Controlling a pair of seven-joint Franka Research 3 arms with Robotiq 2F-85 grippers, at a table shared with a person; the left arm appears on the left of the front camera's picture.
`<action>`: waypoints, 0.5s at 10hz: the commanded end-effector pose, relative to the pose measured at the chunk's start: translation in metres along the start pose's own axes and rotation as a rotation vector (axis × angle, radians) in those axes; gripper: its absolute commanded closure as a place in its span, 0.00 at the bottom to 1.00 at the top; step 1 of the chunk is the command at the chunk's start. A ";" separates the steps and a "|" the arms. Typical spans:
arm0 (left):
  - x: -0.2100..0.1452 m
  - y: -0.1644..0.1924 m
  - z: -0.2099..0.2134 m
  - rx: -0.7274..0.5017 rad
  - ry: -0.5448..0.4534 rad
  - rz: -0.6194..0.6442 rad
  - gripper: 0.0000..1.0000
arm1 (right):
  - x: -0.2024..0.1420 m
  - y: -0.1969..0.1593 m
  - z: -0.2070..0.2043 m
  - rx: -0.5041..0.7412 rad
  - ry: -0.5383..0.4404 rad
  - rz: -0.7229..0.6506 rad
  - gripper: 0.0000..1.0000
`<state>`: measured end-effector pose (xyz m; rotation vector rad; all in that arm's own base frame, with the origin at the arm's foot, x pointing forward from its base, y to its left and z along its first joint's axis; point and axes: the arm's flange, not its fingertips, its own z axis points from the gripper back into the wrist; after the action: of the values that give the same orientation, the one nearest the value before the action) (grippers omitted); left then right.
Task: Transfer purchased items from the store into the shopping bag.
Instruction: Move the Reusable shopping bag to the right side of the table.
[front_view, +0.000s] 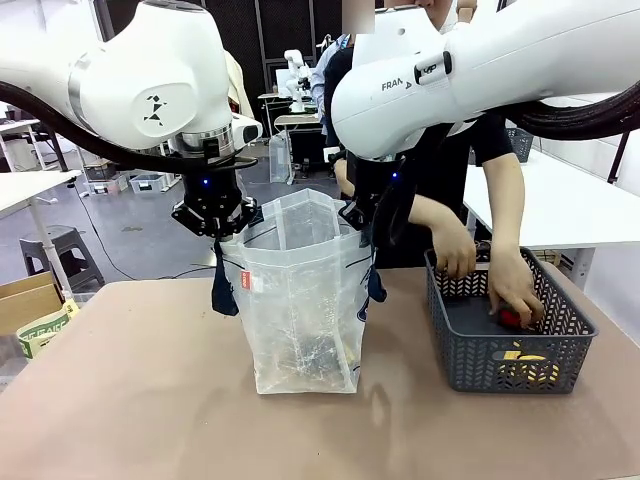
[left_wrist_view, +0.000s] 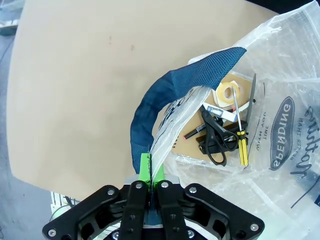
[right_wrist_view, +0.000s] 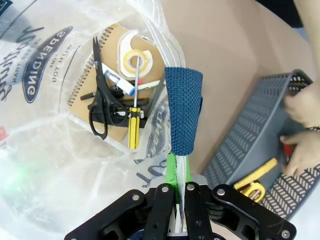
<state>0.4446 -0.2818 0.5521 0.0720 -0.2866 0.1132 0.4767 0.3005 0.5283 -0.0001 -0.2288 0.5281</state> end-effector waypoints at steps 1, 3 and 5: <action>0.001 0.001 0.001 -0.001 -0.002 0.003 1.00 | 0.001 0.000 0.001 0.000 -0.003 0.000 1.00; 0.001 0.001 0.001 -0.001 -0.002 0.003 1.00 | 0.001 0.000 0.001 0.000 -0.003 0.000 1.00; 0.001 0.001 0.001 -0.001 -0.002 0.003 1.00 | 0.001 0.000 0.001 0.000 -0.003 0.000 1.00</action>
<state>0.4446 -0.2818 0.5521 0.0720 -0.2866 0.1131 0.4767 0.3005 0.5283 -0.0001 -0.2288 0.5281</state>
